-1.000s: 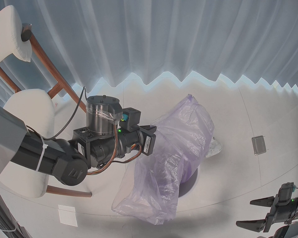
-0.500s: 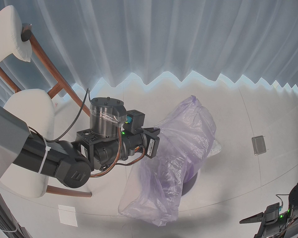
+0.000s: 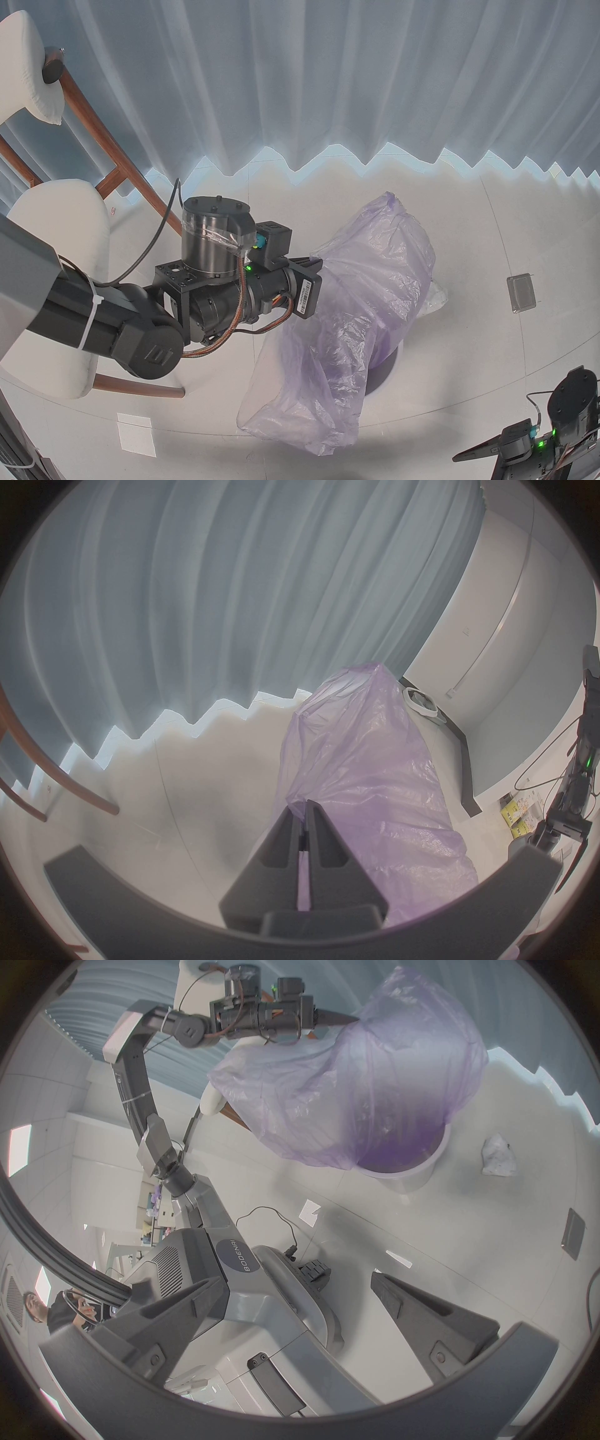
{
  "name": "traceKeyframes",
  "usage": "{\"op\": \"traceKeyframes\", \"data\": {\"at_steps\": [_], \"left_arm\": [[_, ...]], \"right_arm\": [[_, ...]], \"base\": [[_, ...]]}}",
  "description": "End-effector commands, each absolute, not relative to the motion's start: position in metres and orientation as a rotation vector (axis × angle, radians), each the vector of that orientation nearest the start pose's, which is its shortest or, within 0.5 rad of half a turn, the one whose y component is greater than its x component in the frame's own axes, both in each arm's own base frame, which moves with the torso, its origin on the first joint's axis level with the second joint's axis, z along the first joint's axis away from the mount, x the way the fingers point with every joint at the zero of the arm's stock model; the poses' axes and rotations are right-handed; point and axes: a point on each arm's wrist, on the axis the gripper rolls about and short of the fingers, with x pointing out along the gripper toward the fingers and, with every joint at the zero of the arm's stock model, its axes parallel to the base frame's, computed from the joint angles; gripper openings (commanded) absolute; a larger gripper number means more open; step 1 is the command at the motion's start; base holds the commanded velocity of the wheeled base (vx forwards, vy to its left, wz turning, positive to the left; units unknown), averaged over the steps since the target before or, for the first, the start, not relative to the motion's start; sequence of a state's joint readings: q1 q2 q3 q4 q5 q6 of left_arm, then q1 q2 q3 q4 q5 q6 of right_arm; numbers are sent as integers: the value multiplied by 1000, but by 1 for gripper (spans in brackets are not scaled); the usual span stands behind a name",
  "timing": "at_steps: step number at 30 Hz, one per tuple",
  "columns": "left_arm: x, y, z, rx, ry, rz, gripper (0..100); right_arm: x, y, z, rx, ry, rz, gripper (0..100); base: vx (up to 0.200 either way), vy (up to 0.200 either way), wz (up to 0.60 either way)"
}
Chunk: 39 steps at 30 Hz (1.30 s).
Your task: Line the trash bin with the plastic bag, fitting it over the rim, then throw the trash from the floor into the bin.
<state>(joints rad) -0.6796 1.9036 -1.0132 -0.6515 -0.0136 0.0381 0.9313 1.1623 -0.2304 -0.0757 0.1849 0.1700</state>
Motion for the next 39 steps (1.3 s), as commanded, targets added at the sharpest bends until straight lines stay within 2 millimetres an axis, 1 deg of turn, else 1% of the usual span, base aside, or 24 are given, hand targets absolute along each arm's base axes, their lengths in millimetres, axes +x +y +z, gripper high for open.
{"op": "traceKeyframes", "data": {"at_steps": [1, 7, 11, 16, 20, 27, 28, 38, 39], "left_arm": [[285, -231, 172, 111, 216, -692, 0], [285, -231, 172, 111, 216, -692, 0], [285, -231, 172, 110, 213, -693, 0], [285, -231, 172, 110, 213, -693, 0], [285, -231, 172, 110, 213, -693, 0], [285, -231, 172, 109, 214, -692, 0], [285, -231, 172, 109, 214, -692, 0], [286, -229, 171, 109, 217, -688, 0], [287, -229, 172, 109, 215, -686, 0]], "right_arm": [[75, 111, 97, -235, 987, 966, 100], [87, 127, 93, -291, 995, 983, 100], [95, 139, 87, -315, 1005, 989, 100], [105, 152, 86, -323, 996, 994, 100], [110, 159, 80, -353, 1014, 999, 100], [121, 171, 76, -351, 1017, 989, 100], [121, 171, 76, -351, 1017, 989, 0], [129, 184, 60, -404, 1019, 1018, 0], [134, 190, 58, -403, 1016, 1018, 0]], "base": [[0, 0, 0], [0, 0, 0], [0, 0, 0], [0, 0, 0], [0, 0, 0], [0, 0, 0], [0, 0, 0], [0, 0, 0], [0, 0, 0]]}}
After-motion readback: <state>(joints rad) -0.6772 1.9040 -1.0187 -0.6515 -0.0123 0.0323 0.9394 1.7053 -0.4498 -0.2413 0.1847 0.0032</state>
